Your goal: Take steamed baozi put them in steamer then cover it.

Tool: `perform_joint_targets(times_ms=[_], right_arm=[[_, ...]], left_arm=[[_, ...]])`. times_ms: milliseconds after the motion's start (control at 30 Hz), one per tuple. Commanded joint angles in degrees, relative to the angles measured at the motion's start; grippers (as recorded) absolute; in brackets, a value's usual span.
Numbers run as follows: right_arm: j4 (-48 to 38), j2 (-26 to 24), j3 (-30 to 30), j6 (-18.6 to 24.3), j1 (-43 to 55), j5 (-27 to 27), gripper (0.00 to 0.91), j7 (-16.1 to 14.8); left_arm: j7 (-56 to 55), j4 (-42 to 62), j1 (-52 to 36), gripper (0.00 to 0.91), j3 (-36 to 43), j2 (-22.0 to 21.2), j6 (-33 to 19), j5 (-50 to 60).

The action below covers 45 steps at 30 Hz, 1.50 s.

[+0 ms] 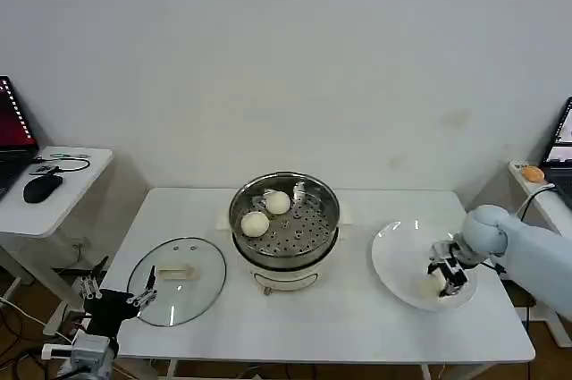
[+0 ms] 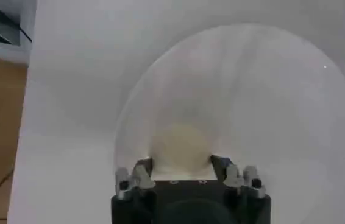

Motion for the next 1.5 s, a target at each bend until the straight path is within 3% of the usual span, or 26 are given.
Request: perform_joint_targets(times_ms=[33, 267, 467, 667, 833, 1200, 1500], right_arm=[[0.72, -0.36, 0.02, -0.65, 1.47, 1.07, 0.574, -0.94], [2.18, -1.62, 0.38, -0.45, 8.25, 4.40, 0.584, -2.57], [0.92, -0.61, -7.18, -0.70, 23.95, 8.65, 0.584, -2.19], [0.26, 6.93, -14.17, -1.76, 38.95, 14.53, 0.584, -2.15], [1.90, 14.27, -17.54, -3.27, 44.59, 17.28, 0.584, -1.32], [4.49, 29.15, -19.71, -4.14, 42.31, 16.39, 0.584, 0.10], [3.73, 36.12, -21.04, -1.41, 36.19, 13.62, 0.584, 0.40]], left_arm=[[-0.01, -0.35, 0.09, 0.907, -0.03, -0.06, 0.04, -0.03], [0.00, -0.46, -0.01, 0.907, -0.18, 0.06, 0.08, -0.10], [-0.07, 0.09, -0.24, 0.907, -0.65, 0.28, 0.14, -0.69], [-0.17, -0.07, -0.35, 0.907, -0.51, -0.29, 0.09, -0.82], [-0.22, -0.47, -0.23, 0.907, -0.83, -0.56, 0.10, -0.82], [-0.25, -2.14, 1.13, 0.907, -2.96, -1.74, 0.30, -0.36], [-0.25, -2.92, 2.06, 0.907, -4.39, -2.39, 0.30, 0.08]])
